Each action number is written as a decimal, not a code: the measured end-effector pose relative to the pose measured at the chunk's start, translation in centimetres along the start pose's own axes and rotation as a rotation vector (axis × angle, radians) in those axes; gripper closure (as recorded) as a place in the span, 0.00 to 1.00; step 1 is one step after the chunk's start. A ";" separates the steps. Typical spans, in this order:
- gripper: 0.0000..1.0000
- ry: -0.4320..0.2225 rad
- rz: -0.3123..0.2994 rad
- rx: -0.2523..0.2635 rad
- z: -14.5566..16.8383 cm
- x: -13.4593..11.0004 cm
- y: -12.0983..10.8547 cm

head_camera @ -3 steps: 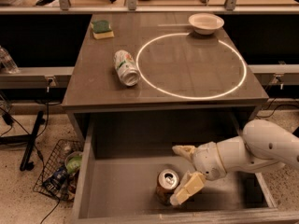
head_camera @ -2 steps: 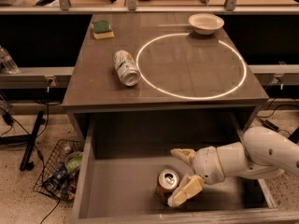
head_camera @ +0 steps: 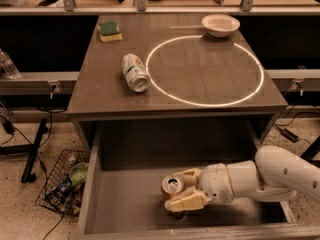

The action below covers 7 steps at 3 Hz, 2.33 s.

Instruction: Pick orange can from top drawer and place on counter

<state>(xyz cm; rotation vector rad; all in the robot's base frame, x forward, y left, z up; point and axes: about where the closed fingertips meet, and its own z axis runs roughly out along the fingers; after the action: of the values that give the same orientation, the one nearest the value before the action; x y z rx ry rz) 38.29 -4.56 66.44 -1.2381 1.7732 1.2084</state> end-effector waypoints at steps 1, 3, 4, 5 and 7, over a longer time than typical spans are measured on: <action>0.69 -0.028 0.018 -0.006 0.6 -0.7 1.1; 1.00 -0.057 -0.088 0.112 -5.5 -8.1 -2.4; 1.00 -0.074 -0.123 0.146 -6.9 -10.1 -3.6; 1.00 -0.120 -0.125 0.162 -6.9 -10.6 -2.8; 1.00 -0.213 -0.292 0.306 -16.3 -20.5 -0.1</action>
Offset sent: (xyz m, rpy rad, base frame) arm 0.0538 -0.0218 0.0970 0.0215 -0.1382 -0.0945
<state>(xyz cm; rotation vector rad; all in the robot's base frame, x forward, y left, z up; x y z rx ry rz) 45.25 -12.81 90.27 -1.0974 1.4935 0.8329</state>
